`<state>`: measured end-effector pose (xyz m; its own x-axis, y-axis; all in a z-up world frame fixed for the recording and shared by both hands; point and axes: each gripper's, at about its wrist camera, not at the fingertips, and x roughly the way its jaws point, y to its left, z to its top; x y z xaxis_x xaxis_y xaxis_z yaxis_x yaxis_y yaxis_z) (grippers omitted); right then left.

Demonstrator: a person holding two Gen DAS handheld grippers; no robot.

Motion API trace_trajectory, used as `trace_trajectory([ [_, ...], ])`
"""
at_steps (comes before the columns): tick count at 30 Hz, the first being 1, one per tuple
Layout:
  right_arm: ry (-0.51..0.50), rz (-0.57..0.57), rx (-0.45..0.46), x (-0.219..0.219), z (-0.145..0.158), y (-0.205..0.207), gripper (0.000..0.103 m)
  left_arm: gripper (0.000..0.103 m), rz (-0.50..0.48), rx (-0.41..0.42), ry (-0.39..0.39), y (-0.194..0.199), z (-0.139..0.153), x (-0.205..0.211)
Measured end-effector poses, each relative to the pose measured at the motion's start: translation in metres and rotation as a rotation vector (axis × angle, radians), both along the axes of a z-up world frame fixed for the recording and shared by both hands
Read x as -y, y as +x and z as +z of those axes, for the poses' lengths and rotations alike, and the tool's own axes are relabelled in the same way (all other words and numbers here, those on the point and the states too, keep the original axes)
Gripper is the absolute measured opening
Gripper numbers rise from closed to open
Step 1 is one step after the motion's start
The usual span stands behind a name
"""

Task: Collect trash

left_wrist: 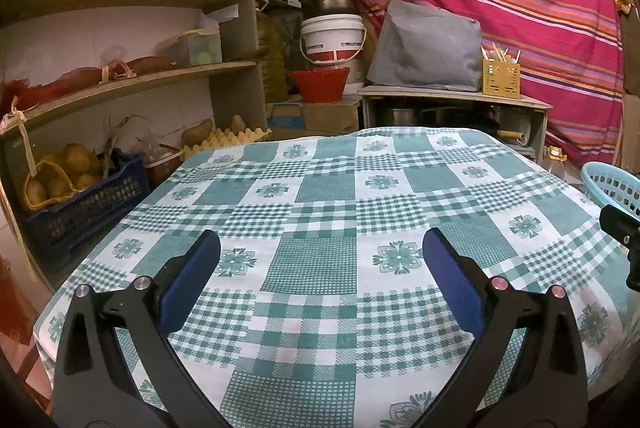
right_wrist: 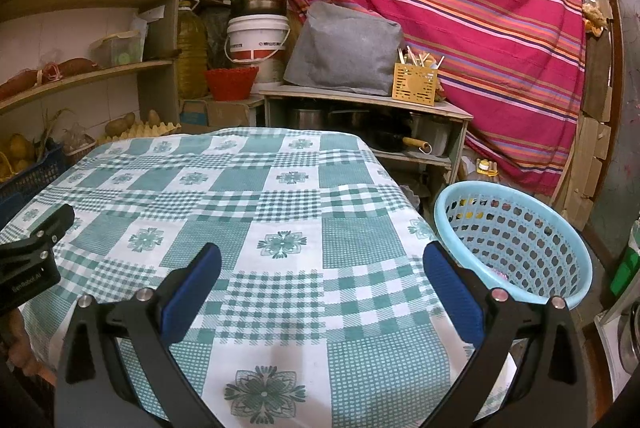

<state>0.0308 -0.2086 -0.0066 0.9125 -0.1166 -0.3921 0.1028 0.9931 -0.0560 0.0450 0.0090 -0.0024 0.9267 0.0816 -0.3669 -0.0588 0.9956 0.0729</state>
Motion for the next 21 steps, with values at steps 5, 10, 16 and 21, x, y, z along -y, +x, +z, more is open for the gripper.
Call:
trace_trajectory([
  [5,0.000,0.001,0.000,0.0006,0.0000,-0.0001,0.098,0.098,0.001,0.001,0.002,0.0000,0.0003,0.0011],
  [10,0.000,0.001,0.000,0.0012,0.0003,-0.0003,0.098,0.098,0.000,0.001,0.002,0.0000,0.0001,0.0012],
  [16,0.000,0.001,-0.001,0.0013,0.0004,-0.0003,0.098,0.098,0.000,0.002,0.005,-0.0001,0.0005,0.0020],
  [21,0.000,0.001,0.000,0.0014,0.0005,-0.0004,0.098,0.098,0.000,0.002,0.005,-0.0005,0.0006,0.0030],
])
